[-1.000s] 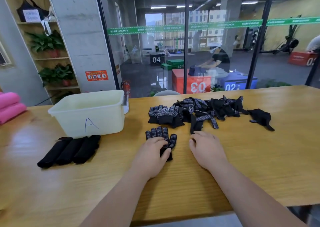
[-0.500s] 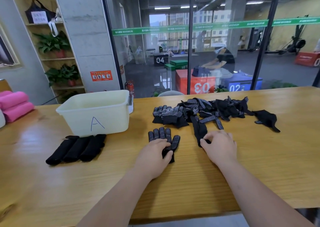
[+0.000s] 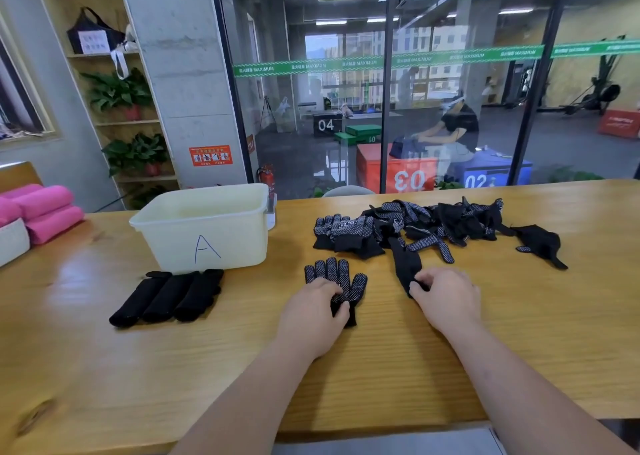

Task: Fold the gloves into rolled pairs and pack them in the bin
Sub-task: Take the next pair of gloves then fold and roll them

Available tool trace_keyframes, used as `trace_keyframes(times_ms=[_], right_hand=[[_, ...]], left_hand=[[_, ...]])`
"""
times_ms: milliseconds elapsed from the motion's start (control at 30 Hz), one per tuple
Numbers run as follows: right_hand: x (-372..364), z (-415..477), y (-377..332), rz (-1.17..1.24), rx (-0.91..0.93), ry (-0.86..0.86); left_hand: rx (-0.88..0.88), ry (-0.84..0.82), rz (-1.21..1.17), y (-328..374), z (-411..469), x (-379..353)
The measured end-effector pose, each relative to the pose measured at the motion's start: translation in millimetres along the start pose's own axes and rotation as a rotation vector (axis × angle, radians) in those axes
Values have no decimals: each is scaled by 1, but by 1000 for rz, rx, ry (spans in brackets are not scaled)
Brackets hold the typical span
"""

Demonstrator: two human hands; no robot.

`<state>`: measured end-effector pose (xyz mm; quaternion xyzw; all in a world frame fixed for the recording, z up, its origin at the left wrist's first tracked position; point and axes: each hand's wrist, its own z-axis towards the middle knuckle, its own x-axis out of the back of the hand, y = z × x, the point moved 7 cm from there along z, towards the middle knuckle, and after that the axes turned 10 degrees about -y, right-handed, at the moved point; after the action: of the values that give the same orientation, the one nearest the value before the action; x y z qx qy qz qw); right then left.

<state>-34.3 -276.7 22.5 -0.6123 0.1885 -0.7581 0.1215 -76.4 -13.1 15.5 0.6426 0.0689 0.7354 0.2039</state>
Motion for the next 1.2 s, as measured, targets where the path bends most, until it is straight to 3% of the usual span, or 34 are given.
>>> trace_keyframes(times_ms=[133,233,333,600,933,1200], right_hand=[[2,-5,-12,113,173,22],[3,-9,-20,130,265,13],[6,-12,-25,146,308,0],[30,-14,-36,283,432,96],[125,-11,-90,421,525,-166],[157,-12,-115,465,553,-283]], left_hand=[[-14,-49,83,0,0,9],[-39,-51,14,-14,-8,10],[-56,-22,-95,-25,-19,8],[-92,80,-85,-19,-25,19],[-118,141,-106,-17,-30,25],[-88,58,-134,-19,-31,22]])
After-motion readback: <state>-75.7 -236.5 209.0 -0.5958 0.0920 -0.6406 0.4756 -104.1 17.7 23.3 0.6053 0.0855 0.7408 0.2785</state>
